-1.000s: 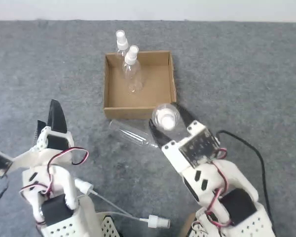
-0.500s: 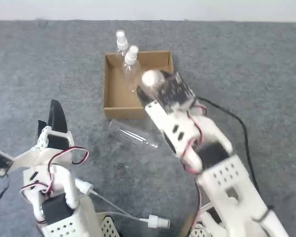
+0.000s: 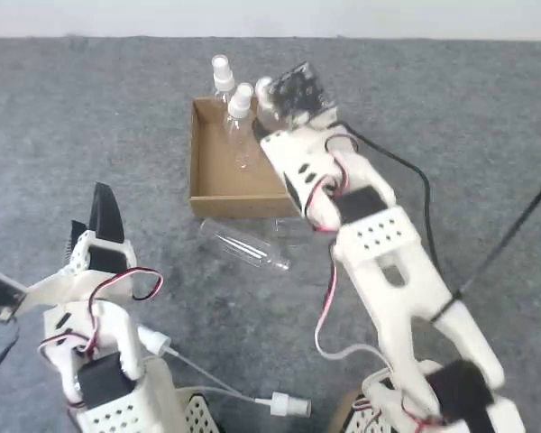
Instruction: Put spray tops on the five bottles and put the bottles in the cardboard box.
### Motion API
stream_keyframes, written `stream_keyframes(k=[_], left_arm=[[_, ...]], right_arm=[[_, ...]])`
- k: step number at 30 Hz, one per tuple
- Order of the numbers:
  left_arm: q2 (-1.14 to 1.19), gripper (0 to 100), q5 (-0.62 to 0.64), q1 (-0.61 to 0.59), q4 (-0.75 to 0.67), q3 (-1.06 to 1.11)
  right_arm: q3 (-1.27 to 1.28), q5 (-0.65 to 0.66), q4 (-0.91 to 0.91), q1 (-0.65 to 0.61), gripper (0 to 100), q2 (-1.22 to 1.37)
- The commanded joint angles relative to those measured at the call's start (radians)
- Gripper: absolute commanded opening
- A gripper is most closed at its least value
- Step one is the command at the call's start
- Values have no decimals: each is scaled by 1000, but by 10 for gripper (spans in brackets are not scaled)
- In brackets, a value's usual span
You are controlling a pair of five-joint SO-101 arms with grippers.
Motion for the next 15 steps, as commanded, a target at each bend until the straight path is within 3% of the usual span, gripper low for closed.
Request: stream_keyframes(k=[1, 8, 15], left_arm=[[-17, 249, 2, -6, -28, -15], [-17, 249, 2, -6, -26, -15], [-17, 249, 2, -6, -28, -12]], right_arm=[[-167, -83, -25, 47, 7, 58], [-364, -114, -25, 87, 7, 288], [-505, -229, -27, 111, 7, 472]])
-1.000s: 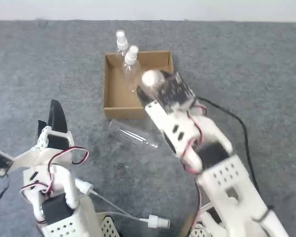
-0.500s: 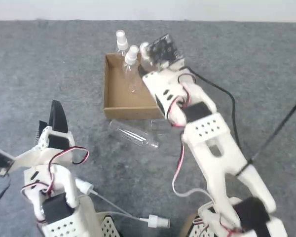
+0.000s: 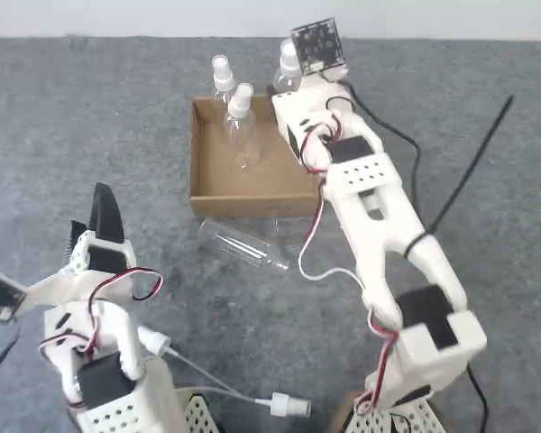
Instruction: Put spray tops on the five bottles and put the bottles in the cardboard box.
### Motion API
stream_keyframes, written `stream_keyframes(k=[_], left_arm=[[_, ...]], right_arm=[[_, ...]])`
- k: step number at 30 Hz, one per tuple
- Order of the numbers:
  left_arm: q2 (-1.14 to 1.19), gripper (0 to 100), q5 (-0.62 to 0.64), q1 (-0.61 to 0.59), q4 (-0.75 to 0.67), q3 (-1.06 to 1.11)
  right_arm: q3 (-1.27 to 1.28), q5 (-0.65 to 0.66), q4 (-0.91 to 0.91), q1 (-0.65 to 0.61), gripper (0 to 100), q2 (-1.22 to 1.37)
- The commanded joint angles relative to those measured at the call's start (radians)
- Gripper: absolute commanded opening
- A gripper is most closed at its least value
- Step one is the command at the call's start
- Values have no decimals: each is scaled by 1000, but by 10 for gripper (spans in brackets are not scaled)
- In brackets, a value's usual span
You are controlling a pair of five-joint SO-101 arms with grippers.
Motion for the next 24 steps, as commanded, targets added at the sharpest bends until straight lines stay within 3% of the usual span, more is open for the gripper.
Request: stream_keyframes(k=[1, 12, 24], left_arm=[[-17, 249, 2, -6, -28, -12], [-17, 249, 2, -6, -28, -12], [-17, 249, 2, -6, -26, -12]], right_arm=[[-133, -49, -27, 21, 7, 35], [-265, -52, -87, 19, 7, 259], [-264, -46, -99, 19, 7, 289]])
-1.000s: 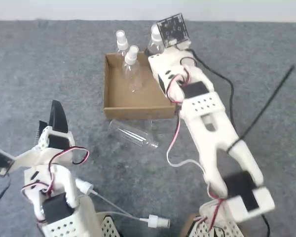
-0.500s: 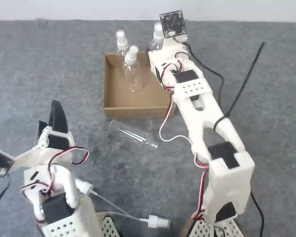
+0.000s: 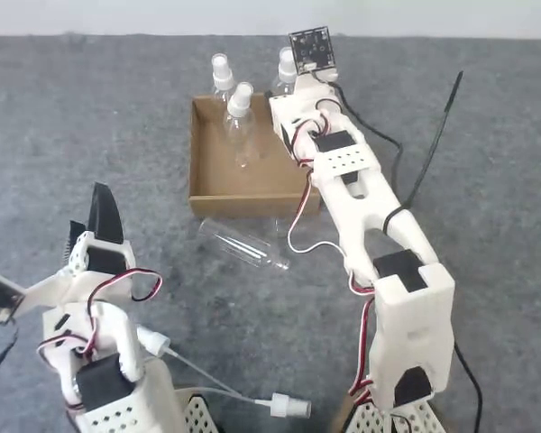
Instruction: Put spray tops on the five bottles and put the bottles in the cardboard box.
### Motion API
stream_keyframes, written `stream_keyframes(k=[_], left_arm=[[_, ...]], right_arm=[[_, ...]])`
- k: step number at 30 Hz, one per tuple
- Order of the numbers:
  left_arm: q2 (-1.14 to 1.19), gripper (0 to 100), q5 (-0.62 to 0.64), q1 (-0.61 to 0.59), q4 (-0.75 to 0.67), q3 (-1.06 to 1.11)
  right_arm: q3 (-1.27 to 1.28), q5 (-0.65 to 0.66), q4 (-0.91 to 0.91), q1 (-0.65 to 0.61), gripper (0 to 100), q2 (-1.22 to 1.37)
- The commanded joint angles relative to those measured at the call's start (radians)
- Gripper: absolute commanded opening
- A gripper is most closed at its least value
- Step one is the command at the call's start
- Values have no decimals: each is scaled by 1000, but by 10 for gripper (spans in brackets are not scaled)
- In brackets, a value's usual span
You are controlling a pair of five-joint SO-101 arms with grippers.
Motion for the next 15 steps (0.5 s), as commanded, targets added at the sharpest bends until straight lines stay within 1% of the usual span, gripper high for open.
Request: stream_keyframes(k=[1, 9, 15], left_arm=[[-17, 249, 2, -6, -26, -12], [-17, 249, 2, -6, -26, -12], [-17, 249, 2, -6, -26, -12]], right_arm=[[-71, -2, -24, 12, 7, -18], [-52, 0, -97, 13, 8, 44], [-52, 0, -99, 16, 9, 58]])
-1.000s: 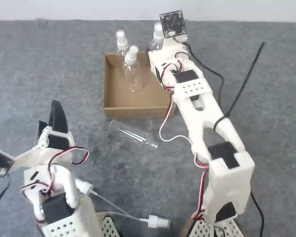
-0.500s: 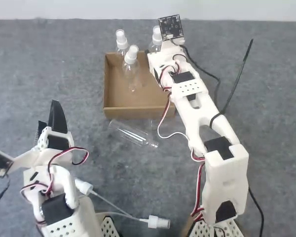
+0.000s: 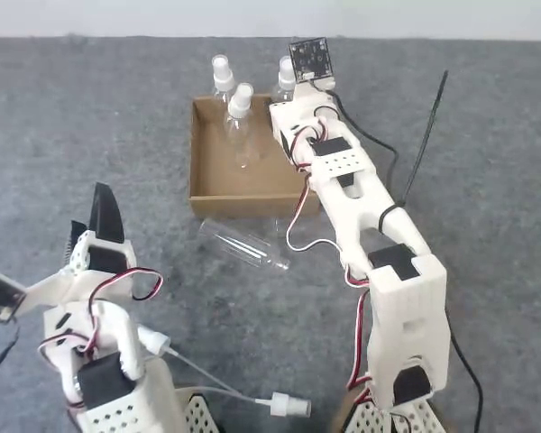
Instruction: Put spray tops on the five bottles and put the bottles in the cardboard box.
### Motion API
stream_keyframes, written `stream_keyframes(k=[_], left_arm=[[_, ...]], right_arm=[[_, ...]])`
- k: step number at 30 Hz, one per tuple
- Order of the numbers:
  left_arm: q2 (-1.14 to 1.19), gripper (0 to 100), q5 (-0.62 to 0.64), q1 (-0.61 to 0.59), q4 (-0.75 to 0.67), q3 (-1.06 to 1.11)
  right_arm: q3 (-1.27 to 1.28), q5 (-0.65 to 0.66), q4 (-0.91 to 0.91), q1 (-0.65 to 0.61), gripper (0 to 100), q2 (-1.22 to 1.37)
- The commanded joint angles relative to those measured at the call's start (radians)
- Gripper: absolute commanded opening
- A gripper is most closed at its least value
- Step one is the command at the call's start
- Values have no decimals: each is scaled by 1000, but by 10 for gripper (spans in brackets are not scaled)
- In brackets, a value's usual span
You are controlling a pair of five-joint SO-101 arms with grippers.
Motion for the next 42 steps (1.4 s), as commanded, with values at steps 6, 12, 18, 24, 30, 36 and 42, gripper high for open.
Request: stream_keyframes(k=[6, 12, 18, 24, 30, 36, 42], left_arm=[[-17, 249, 2, -6, -26, -12], [-17, 249, 2, -6, -25, -12], [-17, 249, 0, -6, -25, -12], [-17, 249, 0, -6, -25, -12], [-17, 249, -18, -5, -25, -10], [-17, 248, -31, -5, -25, -10], [-17, 248, -31, -5, -25, -10]], right_arm=[[-52, 0, -18, 15, 89, -16], [-15, 0, -24, 10, 241, -19], [-12, 0, -24, 8, 257, -19], [-15, 0, -15, 7, 257, -30], [-11, 68, -4, 7, 284, -56], [-15, 71, 36, -12, 334, -64], [-20, 74, 36, -24, 334, -65]])
